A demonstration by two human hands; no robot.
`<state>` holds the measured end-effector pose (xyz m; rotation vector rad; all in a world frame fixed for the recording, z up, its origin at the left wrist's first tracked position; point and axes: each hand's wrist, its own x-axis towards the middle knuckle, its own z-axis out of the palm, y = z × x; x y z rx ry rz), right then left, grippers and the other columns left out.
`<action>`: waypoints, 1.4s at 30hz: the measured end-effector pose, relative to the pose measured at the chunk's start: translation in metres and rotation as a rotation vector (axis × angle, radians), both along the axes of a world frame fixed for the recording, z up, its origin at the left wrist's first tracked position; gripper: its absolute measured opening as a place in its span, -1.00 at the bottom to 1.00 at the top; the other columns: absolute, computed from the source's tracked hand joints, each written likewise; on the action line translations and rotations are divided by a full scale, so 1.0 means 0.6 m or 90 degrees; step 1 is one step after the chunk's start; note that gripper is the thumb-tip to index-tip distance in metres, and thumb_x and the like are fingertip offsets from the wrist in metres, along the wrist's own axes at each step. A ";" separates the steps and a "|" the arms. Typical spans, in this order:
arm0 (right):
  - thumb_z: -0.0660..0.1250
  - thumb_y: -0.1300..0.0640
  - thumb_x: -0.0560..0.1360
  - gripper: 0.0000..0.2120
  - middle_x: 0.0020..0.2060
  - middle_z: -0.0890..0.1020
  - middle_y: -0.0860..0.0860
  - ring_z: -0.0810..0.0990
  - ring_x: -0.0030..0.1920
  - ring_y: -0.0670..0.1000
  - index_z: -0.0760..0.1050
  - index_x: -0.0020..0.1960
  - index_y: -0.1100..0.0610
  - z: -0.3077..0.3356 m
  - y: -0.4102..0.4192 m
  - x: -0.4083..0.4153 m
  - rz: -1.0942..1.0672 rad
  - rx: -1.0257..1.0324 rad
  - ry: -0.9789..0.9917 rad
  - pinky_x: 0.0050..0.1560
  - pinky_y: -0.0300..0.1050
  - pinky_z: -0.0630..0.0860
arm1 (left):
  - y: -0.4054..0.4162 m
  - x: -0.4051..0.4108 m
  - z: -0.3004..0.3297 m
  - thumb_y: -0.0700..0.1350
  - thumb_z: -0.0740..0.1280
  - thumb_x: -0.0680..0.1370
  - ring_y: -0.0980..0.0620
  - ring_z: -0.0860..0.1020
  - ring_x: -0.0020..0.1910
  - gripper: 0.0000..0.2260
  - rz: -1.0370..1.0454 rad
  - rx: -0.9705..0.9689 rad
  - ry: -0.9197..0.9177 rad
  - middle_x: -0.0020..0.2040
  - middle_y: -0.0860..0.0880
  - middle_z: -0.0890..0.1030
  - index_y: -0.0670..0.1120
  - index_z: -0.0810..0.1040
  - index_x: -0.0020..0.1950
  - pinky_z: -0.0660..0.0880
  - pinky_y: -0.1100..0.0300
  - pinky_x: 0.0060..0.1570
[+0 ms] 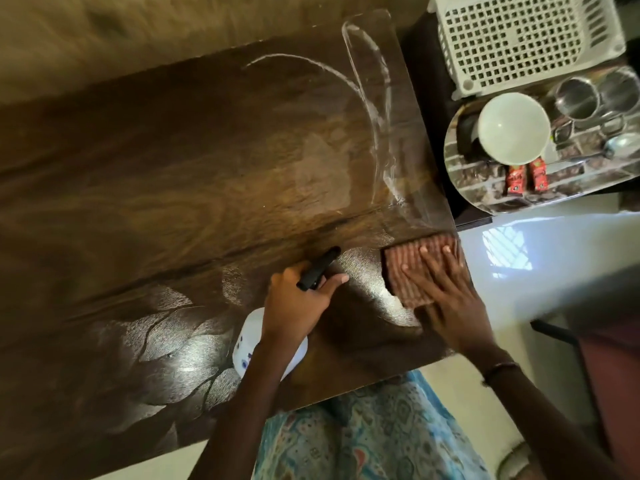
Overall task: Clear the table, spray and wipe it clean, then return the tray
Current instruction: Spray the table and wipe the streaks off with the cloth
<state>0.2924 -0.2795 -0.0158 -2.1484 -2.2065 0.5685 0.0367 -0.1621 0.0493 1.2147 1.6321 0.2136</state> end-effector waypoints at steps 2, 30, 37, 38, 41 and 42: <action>0.10 0.03 0.49 -0.42 0.51 0.20 0.09 0.03 0.53 0.23 0.15 0.51 -0.07 -0.002 0.047 -0.011 -0.047 -0.009 0.008 0.37 0.34 0.26 | 0.003 0.019 0.002 0.19 0.50 0.33 0.01 0.64 -0.20 -0.68 -0.025 0.009 0.015 -0.37 0.13 0.58 -0.07 0.63 -0.22 0.51 0.16 -0.18; 0.11 0.07 0.49 -0.30 0.55 0.05 0.00 -0.04 0.55 0.17 -0.08 0.56 -0.13 -0.003 0.019 0.016 0.037 -0.036 0.032 0.48 0.17 0.02 | 0.041 0.242 0.005 0.29 0.40 0.37 -0.18 0.58 -0.02 -0.50 0.063 -0.029 0.136 -0.07 -0.14 0.61 -0.15 0.58 -0.04 0.54 -0.11 0.02; 0.05 0.11 0.48 -0.32 0.56 0.01 -0.03 -0.13 0.56 0.12 -0.08 0.55 -0.16 0.001 0.039 0.012 -0.054 -0.031 0.081 0.49 0.16 -0.02 | 0.047 0.251 0.006 0.18 0.41 0.44 -0.24 0.55 0.02 -0.57 0.056 -0.019 0.143 -0.04 -0.21 0.59 -0.21 0.56 -0.05 0.48 -0.02 -0.04; 0.05 0.11 0.48 -0.32 0.56 0.01 -0.03 -0.14 0.56 0.12 -0.07 0.55 -0.17 0.000 0.047 0.012 -0.079 -0.031 0.090 0.49 0.18 -0.02 | 0.047 0.248 0.004 0.17 0.41 0.44 -0.23 0.55 0.00 -0.58 0.055 -0.021 0.140 -0.06 -0.20 0.59 -0.20 0.56 -0.06 0.48 -0.01 -0.05; 0.16 0.17 0.48 -0.33 0.56 0.06 0.02 -0.11 0.55 0.16 0.06 0.54 -0.11 -0.011 0.084 0.004 -0.134 -0.008 0.104 0.45 0.33 0.09 | 0.048 0.237 -0.003 0.29 0.41 0.37 -0.20 0.59 -0.06 -0.49 0.061 -0.010 0.122 -0.11 -0.17 0.62 -0.16 0.57 -0.06 0.55 -0.08 -0.04; 0.19 0.17 0.49 -0.35 0.55 0.08 0.04 -0.09 0.55 0.19 0.09 0.53 -0.09 -0.016 0.103 -0.001 -0.143 0.002 0.097 0.44 0.36 0.10 | 0.049 0.233 -0.003 0.32 0.41 0.35 -0.19 0.60 -0.07 -0.47 0.065 0.003 0.119 -0.11 -0.16 0.63 -0.14 0.58 -0.05 0.56 -0.11 -0.04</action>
